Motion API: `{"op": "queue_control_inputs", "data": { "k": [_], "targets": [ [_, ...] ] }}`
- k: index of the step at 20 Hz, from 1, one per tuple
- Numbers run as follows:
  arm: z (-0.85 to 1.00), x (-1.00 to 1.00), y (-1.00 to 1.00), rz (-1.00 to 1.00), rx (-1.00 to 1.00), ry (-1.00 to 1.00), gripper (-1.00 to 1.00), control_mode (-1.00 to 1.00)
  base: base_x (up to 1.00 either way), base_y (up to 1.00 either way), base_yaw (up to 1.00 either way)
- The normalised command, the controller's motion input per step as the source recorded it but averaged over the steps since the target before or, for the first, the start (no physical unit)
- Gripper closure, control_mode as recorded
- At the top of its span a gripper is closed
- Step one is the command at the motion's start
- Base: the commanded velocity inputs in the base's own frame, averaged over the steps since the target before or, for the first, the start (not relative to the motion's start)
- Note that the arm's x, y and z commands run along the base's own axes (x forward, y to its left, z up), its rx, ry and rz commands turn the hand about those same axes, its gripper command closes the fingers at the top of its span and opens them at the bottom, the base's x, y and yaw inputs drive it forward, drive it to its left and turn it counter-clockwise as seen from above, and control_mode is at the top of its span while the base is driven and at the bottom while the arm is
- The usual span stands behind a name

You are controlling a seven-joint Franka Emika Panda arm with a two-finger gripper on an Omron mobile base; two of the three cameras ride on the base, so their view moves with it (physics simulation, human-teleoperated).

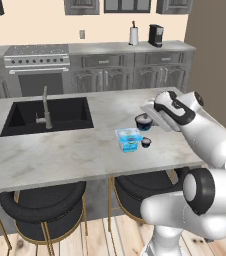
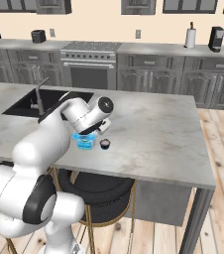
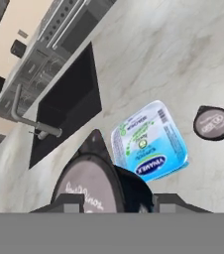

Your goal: Stack the yogurt containers by placing the smaller containers on top of the larger containers.

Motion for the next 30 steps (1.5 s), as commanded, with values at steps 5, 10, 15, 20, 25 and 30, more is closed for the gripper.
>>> {"op": "queue_control_inputs", "data": {
  "k": [5,10,15,20,25,30],
  "targets": [
    [0.00,0.00,0.03,0.00,0.01,0.00,1.00,-1.00,0.00,0.00,0.00],
    [0.00,0.00,0.02,0.00,0.00,0.00,1.00,-1.00,0.00,0.00,0.00],
    [-0.01,0.00,0.05,0.00,0.00,0.00,1.00,-1.00,0.00,0.00,0.00],
    [-0.01,0.00,0.07,0.00,0.00,0.00,1.00,-1.00,0.00,0.00,0.00],
    [-0.01,0.00,0.07,0.00,0.00,0.00,1.00,-1.00,0.00,0.00,0.00],
    [-0.04,0.00,0.05,0.00,0.00,0.00,1.00,-1.00,0.00,0.00,0.00]
  ]
}}
